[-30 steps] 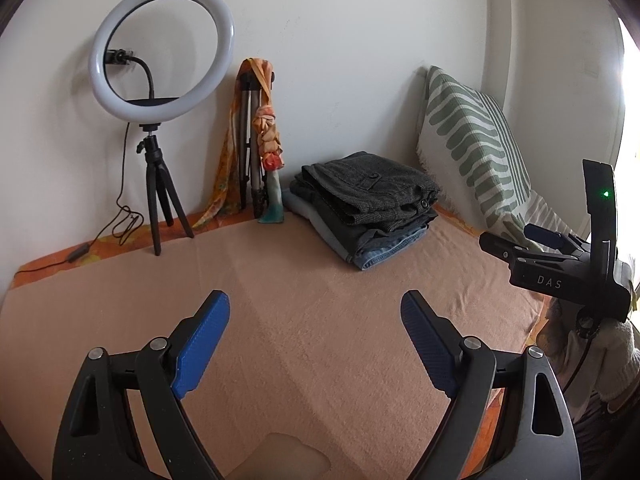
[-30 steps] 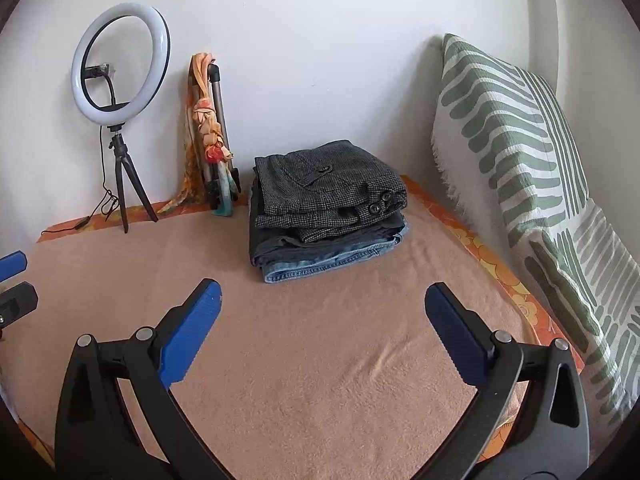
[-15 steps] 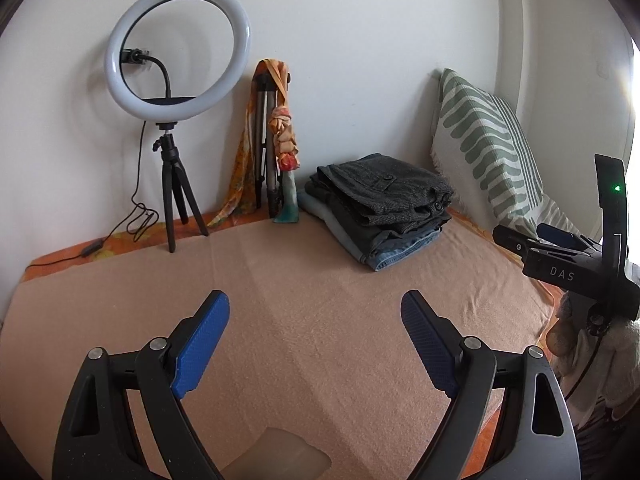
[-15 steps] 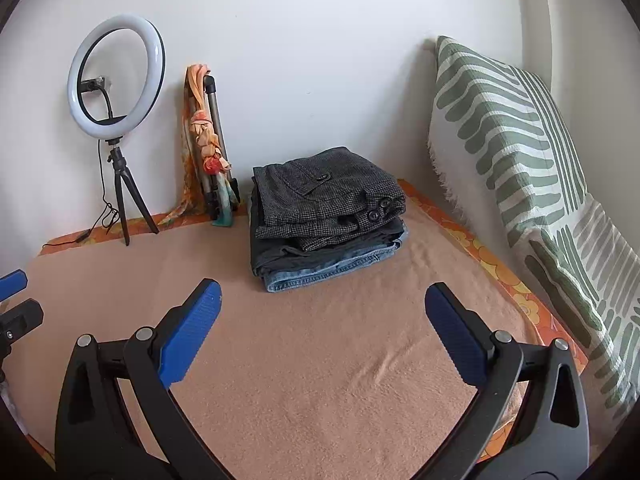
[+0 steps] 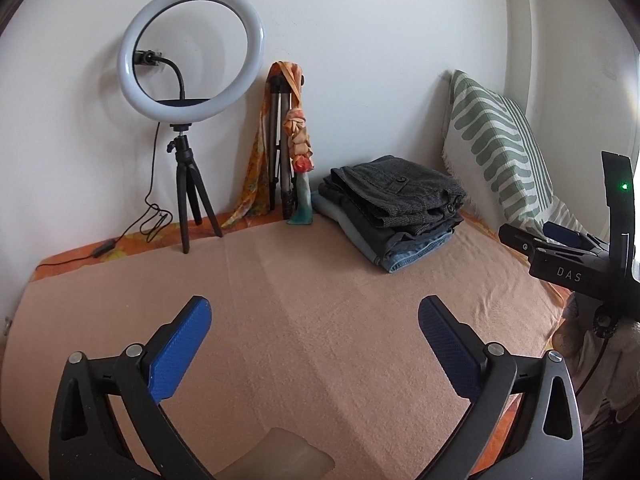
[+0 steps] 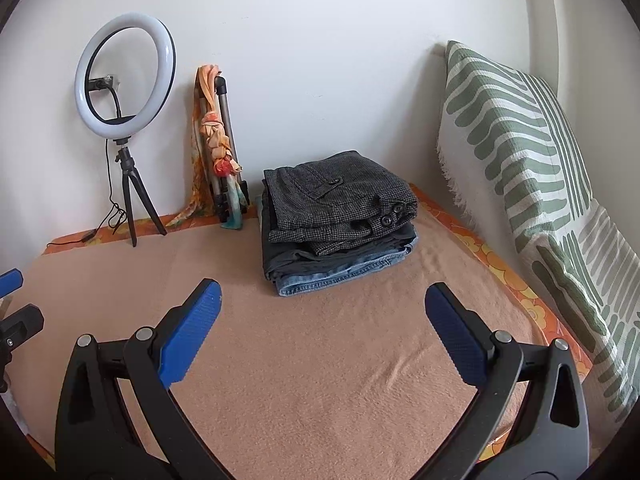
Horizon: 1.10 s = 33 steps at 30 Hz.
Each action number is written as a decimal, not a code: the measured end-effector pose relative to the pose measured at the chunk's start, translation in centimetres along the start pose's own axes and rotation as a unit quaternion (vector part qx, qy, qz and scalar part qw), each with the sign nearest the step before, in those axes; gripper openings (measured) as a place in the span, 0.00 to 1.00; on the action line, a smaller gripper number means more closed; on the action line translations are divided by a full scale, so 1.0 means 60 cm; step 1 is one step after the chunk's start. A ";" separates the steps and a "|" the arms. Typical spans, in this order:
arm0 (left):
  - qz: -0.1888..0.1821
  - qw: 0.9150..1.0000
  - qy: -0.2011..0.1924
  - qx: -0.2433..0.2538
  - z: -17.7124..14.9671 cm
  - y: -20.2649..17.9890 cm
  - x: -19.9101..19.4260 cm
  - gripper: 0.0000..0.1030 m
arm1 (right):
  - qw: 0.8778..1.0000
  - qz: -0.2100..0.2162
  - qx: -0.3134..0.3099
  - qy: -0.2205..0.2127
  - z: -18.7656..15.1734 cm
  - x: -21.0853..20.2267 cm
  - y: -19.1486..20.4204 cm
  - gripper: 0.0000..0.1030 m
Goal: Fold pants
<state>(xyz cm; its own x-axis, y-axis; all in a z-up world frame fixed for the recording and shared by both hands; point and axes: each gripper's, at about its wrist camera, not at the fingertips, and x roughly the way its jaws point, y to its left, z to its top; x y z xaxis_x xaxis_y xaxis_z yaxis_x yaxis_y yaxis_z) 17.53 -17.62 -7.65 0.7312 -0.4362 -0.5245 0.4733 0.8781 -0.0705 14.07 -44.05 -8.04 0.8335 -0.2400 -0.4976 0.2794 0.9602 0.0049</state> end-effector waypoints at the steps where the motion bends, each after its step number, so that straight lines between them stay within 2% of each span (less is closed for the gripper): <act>1: 0.000 1.000 0.000 -0.001 0.000 0.001 0.000 1.00 | 1.000 0.001 0.000 0.000 0.000 0.001 0.001 1.00; 33: 0.000 1.000 0.006 0.007 -0.006 -0.005 0.002 1.00 | 1.000 0.005 0.001 0.001 0.000 0.003 0.009 1.00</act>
<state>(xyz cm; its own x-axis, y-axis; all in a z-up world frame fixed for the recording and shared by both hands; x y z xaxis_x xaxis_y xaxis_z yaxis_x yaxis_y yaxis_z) 17.31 -17.85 -7.96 0.7261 -0.4333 -0.5339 0.4796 0.8755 -0.0583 14.39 -43.60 -8.13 0.8357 -0.2302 -0.4986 0.2724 0.9621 0.0125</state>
